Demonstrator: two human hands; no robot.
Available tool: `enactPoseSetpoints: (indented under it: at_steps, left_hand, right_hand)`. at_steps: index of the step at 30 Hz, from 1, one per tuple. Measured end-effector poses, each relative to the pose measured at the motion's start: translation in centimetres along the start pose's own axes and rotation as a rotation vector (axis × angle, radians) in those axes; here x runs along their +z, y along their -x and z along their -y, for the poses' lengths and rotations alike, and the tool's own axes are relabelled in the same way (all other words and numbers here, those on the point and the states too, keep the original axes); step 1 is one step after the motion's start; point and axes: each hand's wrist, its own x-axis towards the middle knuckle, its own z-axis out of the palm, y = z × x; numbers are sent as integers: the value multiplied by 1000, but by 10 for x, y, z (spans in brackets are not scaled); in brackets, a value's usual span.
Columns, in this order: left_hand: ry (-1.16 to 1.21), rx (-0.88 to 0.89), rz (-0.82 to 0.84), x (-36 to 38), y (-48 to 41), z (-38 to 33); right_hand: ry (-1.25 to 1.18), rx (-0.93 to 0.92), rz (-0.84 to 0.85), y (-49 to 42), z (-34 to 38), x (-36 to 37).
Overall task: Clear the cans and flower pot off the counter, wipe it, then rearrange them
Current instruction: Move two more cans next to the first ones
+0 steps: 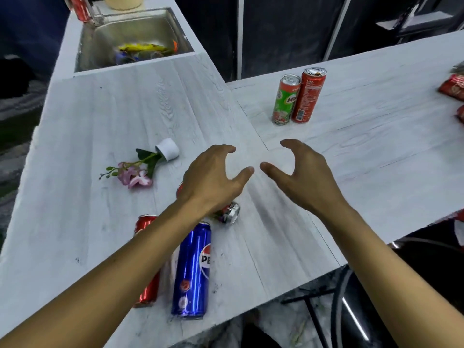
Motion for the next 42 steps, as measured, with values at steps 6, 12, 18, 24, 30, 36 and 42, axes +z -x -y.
enactPoseSetpoints:
  at_steps: [6, 12, 18, 24, 30, 36, 42]
  left_hand:
    - [0, -12, -62, -45, 56, 29]
    - [-66, 27, -69, -73, 104, 54]
    - [-121, -5, -92, -84, 139, 75]
    - [-239, -84, -112, -87, 160, 95]
    - [-235, -206, -59, -77, 166, 111]
    - [-210, -314, 86, -73, 163, 114]
    - [-147, -391, 134, -71, 154, 114]
  right_hand:
    - [-35, -18, 6, 50, 53, 20]
    - [-41, -15, 11, 89, 88, 36]
    - [-45, 9, 5, 126, 106, 52]
    - [15, 101, 6, 152, 115, 65]
    - [233, 239, 163, 160, 120, 83]
    - [294, 283, 260, 154, 123, 98]
    - [193, 330, 350, 142, 122, 106]
